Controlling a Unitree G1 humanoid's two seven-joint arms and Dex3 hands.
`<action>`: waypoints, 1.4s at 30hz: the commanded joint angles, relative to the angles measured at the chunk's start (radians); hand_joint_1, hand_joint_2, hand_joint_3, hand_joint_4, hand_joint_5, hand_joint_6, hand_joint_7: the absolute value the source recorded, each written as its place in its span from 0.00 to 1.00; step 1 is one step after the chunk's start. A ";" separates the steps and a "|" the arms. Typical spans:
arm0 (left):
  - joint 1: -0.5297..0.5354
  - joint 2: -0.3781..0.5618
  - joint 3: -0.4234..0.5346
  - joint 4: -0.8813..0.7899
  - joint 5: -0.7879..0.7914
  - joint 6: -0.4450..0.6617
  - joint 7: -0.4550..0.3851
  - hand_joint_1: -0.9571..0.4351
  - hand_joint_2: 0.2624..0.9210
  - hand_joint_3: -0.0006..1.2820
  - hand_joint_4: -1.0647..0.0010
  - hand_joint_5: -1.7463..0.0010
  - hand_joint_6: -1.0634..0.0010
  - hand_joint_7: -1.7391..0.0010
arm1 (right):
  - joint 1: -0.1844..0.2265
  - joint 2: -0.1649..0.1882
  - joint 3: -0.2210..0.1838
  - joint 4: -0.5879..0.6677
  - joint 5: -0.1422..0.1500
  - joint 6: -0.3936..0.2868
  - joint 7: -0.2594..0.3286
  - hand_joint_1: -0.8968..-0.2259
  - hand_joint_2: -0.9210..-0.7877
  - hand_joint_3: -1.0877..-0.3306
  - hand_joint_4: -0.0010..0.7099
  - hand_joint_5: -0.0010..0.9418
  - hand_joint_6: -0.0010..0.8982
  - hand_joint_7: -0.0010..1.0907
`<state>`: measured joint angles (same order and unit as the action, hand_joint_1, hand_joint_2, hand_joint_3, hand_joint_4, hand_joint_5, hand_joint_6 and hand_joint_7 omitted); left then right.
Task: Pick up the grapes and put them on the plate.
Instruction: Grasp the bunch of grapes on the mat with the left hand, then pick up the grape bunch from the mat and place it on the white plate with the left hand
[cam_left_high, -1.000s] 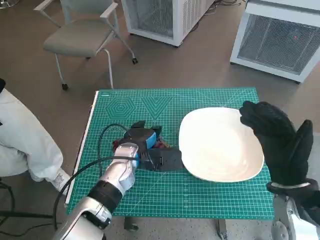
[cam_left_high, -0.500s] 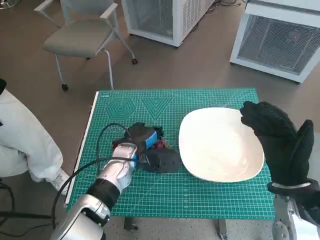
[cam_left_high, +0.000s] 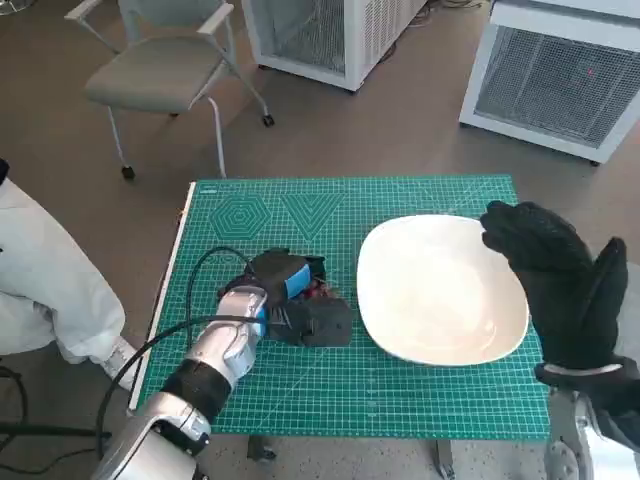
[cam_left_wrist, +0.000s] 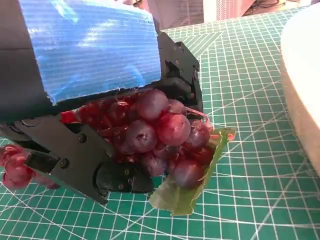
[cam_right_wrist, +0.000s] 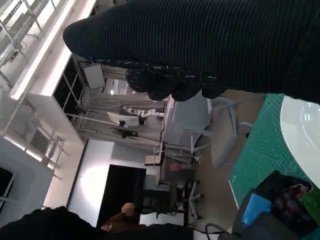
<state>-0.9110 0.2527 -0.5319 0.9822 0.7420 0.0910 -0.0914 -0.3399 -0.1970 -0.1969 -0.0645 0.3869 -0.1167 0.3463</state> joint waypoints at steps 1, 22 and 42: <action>0.018 0.021 0.005 -0.020 -0.007 -0.007 0.017 0.69 0.73 0.44 0.63 0.04 0.47 0.33 | 0.008 -0.006 -0.002 0.015 -0.003 0.010 0.002 0.88 0.00 0.64 0.53 0.96 0.30 0.94; 0.065 0.098 0.056 -0.315 -0.011 0.041 -0.034 0.84 0.76 0.45 0.61 0.11 0.55 0.50 | 0.012 -0.006 -0.003 0.003 -0.001 0.012 0.000 0.88 0.00 0.64 0.53 0.95 0.30 0.94; 0.134 0.185 0.214 -0.827 -0.047 0.071 -0.123 0.69 0.97 0.04 0.29 0.31 0.34 0.43 | 0.011 0.004 0.002 0.007 -0.007 0.000 -0.004 0.88 0.00 0.64 0.53 0.95 0.30 0.94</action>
<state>-0.7937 0.4274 -0.3394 0.1952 0.7098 0.1767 -0.2120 -0.3416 -0.1957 -0.1962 -0.0660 0.3869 -0.1200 0.3461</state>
